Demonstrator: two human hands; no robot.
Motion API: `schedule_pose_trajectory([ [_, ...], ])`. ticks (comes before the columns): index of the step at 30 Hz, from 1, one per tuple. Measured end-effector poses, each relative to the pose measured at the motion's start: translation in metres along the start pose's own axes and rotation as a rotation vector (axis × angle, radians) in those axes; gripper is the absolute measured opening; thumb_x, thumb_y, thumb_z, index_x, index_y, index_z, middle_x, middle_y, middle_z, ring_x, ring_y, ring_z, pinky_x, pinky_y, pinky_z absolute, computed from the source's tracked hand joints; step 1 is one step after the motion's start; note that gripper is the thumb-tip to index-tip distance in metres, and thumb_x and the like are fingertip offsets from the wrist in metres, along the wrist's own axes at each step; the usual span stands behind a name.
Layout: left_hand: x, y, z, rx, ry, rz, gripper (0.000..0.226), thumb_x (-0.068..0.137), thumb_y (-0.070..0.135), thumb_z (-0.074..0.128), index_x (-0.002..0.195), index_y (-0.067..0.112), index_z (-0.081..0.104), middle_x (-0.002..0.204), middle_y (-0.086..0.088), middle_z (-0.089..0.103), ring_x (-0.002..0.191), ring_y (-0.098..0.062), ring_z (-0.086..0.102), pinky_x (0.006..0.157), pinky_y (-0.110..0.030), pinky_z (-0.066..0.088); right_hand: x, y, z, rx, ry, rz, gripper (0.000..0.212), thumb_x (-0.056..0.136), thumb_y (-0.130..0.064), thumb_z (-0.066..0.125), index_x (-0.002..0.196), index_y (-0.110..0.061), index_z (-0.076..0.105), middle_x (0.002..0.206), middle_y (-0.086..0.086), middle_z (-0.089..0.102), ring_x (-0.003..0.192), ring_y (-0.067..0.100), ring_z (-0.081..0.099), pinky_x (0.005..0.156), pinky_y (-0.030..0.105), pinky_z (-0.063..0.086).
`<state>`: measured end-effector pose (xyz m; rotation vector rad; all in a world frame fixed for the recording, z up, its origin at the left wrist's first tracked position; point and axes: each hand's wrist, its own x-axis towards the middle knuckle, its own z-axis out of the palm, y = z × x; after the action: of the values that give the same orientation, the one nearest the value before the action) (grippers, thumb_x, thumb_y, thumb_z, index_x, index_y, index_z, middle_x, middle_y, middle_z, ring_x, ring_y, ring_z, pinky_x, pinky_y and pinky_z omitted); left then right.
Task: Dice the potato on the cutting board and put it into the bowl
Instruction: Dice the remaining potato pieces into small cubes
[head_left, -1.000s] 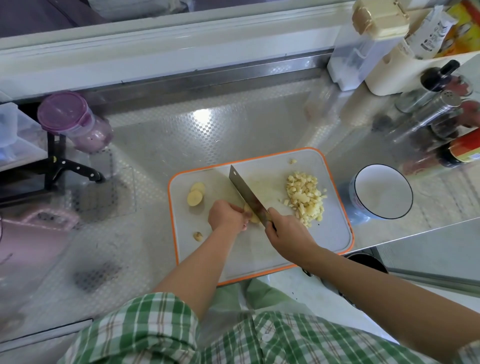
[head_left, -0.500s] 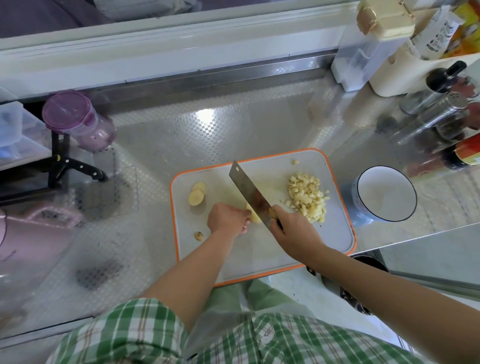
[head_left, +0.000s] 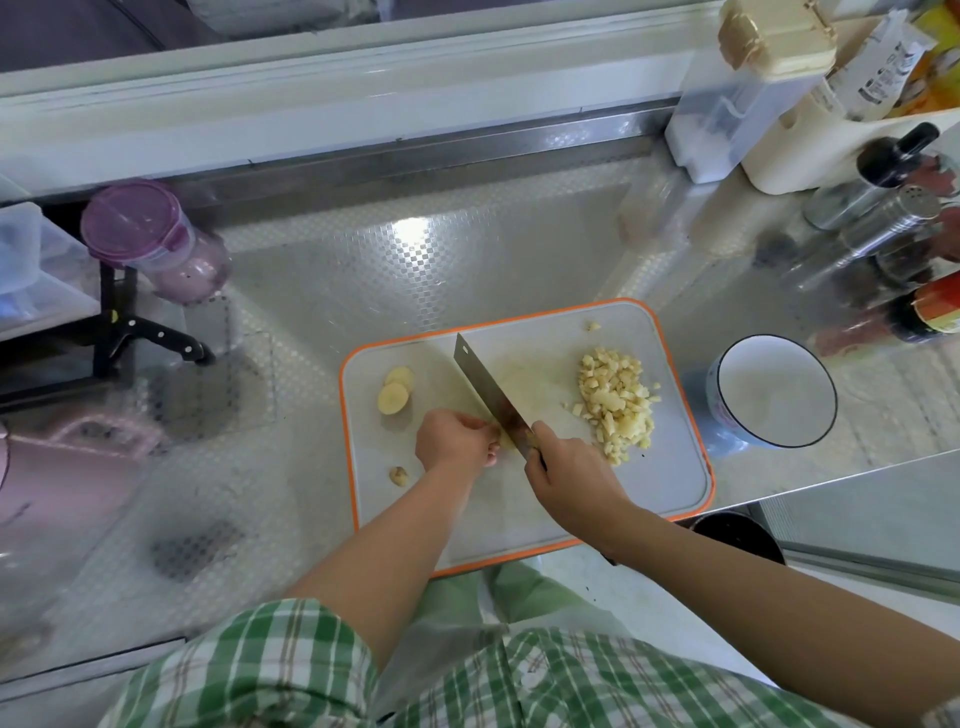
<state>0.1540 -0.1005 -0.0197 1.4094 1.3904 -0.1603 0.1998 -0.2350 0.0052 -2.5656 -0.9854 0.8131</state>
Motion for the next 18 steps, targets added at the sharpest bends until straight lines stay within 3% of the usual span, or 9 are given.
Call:
schedule_pose_trajectory([
  [8,0.001,0.003,0.002,0.030,0.009,0.006,0.012,0.076,0.014,0.078,0.068,0.007,0.071,0.058,-0.007,0.069,0.048,-0.017,0.067,0.065,-0.032,0.061,0.004,-0.002,0.003,-0.041,0.018,-0.014,0.007,0.097,-0.017,0.037,0.091,-0.015,0.033,0.059,0.002,0.035,0.060,0.031,0.044,0.054,0.033,0.030],
  [13,-0.001,0.004,0.000,0.052,0.000,0.019,0.016,0.077,0.014,0.076,0.063,0.009,0.070,0.059,-0.006,0.070,0.052,-0.018,0.069,0.069,-0.032,0.061,0.004,0.002,0.009,-0.030,0.035,-0.011,0.010,0.098,-0.019,0.037,0.100,-0.010,0.042,0.059,0.002,0.037,0.061,0.032,0.049,0.054,0.034,0.033],
  [18,0.002,-0.001,0.001,0.108,0.011,0.079,0.026,0.077,0.019,0.075,0.053,0.014,0.067,0.057,-0.003,0.070,0.053,-0.016,0.069,0.072,-0.032,0.060,0.005,0.008,-0.002,0.162,0.095,0.001,0.013,0.099,-0.020,0.042,0.090,-0.010,0.045,0.057,0.006,0.044,0.055,0.030,0.047,0.051,0.040,0.036],
])
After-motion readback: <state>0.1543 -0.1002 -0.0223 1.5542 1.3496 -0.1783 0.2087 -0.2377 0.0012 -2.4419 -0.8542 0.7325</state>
